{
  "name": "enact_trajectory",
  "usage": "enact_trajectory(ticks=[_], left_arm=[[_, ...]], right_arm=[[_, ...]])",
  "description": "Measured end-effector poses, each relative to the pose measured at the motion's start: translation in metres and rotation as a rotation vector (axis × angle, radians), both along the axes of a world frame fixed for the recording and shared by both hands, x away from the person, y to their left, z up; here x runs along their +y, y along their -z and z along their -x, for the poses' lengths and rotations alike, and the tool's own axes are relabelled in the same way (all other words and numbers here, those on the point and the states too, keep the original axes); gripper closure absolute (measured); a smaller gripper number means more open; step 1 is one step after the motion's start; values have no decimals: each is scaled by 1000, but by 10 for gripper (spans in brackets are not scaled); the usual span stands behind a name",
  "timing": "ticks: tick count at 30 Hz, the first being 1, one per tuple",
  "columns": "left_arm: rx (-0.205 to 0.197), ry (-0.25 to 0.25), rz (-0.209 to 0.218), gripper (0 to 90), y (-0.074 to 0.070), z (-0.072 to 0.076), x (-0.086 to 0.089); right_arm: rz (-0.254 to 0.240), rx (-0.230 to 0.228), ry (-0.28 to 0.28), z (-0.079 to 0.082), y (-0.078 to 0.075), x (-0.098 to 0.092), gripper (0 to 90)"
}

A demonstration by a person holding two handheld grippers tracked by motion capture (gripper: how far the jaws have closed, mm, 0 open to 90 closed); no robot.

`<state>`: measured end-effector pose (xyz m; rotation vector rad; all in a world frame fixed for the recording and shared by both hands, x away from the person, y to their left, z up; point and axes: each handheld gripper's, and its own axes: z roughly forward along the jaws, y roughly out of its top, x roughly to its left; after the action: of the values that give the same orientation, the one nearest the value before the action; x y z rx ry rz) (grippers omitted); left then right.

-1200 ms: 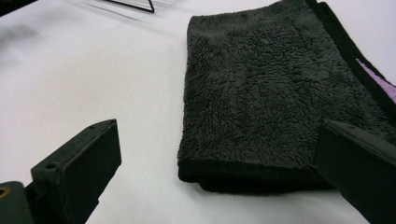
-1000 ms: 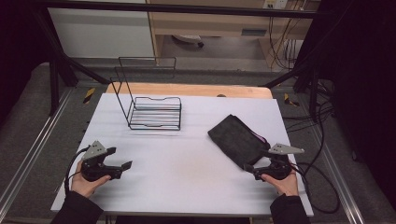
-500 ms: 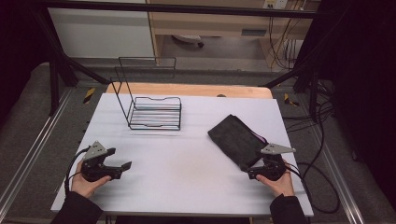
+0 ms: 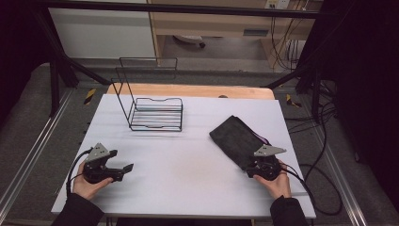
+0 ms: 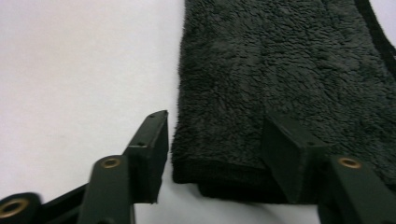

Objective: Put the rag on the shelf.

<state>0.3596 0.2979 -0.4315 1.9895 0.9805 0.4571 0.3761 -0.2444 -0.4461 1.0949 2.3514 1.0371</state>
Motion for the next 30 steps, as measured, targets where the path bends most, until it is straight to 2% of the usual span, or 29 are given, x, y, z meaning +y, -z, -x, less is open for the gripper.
enact_trajectory(ticks=[9,15,16,19,28,30], left_arm=[[6,1,-5,117,1,0,-1],[9,-1,-5,123,1,0,-1],[9,-1,-5,123,1,0,-1],[9,-2,-3,125,1,0,-1],[11,-1,-3,128,1,-1,0],[9,0,-4,129,1,-1,0]], right_arm=[[53,-23,1,0,4,3,543],[75,-25,-11,-1,3,3,696],[75,-25,-11,-1,3,3,696],[71,-8,-12,-3,1,2,778],[42,14,0,-4,-4,1,815],[22,13,-2,-3,-7,1,816]])
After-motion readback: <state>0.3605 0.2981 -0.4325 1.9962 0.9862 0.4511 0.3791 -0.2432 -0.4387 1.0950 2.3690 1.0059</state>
